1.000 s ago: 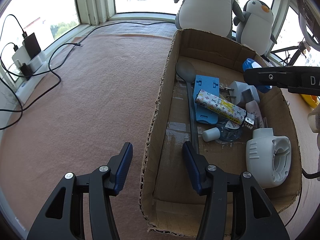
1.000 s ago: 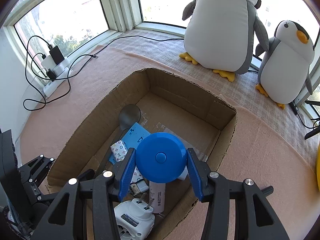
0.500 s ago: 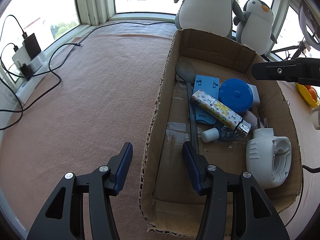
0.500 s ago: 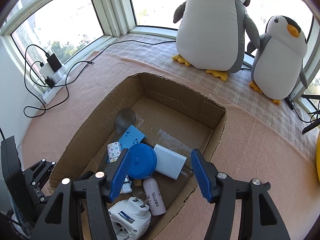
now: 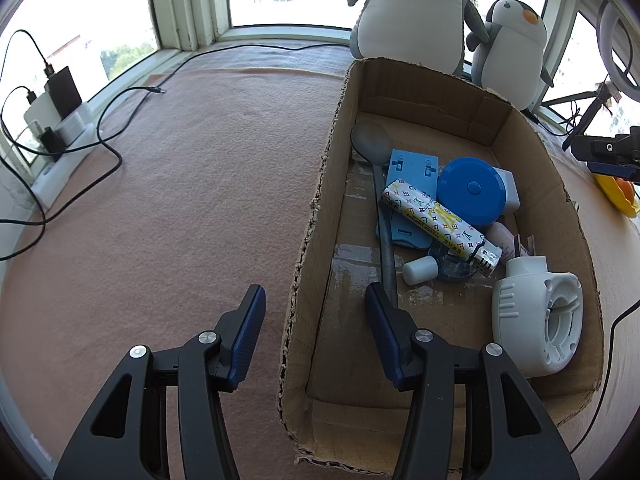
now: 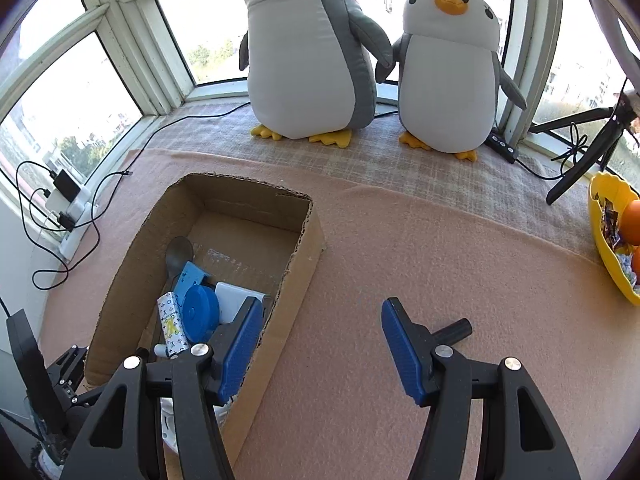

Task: Organize rigid objects
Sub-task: 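Move the right tool to the black cylinder and grasp it, then carry the black cylinder over the box and open the right gripper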

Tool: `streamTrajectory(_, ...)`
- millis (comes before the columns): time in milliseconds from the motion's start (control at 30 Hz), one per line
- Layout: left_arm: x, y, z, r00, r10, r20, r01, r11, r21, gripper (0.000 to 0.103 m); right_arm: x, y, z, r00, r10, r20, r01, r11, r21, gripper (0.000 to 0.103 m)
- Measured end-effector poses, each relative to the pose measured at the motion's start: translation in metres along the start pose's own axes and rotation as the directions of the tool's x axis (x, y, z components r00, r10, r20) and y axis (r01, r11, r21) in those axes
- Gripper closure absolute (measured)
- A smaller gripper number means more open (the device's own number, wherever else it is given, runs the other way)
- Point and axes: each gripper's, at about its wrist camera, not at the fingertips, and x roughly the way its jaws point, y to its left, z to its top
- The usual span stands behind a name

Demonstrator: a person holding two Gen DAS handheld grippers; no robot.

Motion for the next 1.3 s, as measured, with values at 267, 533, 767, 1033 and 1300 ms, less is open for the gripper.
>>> streamTrajectory(267, 0.0, 0.0, 0.0, 1.0, 0.0, 0.0, 0.0, 1.0, 0.0, 0.051, 0.002, -0.056, -0.008, 0.996, -0.081, -0.044, 0.087, 0.983, 0.163, 0.045)
streamTrajectory(533, 0.0, 0.0, 0.0, 1.0, 0.0, 0.0, 0.0, 1.0, 0.0, 0.051, 0.021, -0.086, -0.015, 0.992, -0.06, -0.112, 0.088, 0.96, 0.267, 0.045)
streamTrajectory(767, 0.0, 0.0, 0.0, 1.0, 0.0, 0.0, 0.0, 1.0, 0.0, 0.051, 0.042, -0.102, -0.019, 0.986, -0.02, -0.166, 0.078, 0.934, 0.35, 0.051)
streamTrajectory(1033, 0.0, 0.0, 0.0, 1.0, 0.0, 0.001, 0.0, 1.0, 0.0, 0.051, 0.056, -0.104, -0.018, 0.979, -0.019, -0.201, 0.091, 0.93, 0.357, 0.068)
streamTrajectory(1300, 0.0, 0.0, 0.0, 1.0, 0.0, 0.0, 0.0, 1.0, 0.0, 0.051, 0.059, -0.103, -0.013, 0.975, -0.051, -0.215, 0.123, 0.934, 0.336, 0.082)
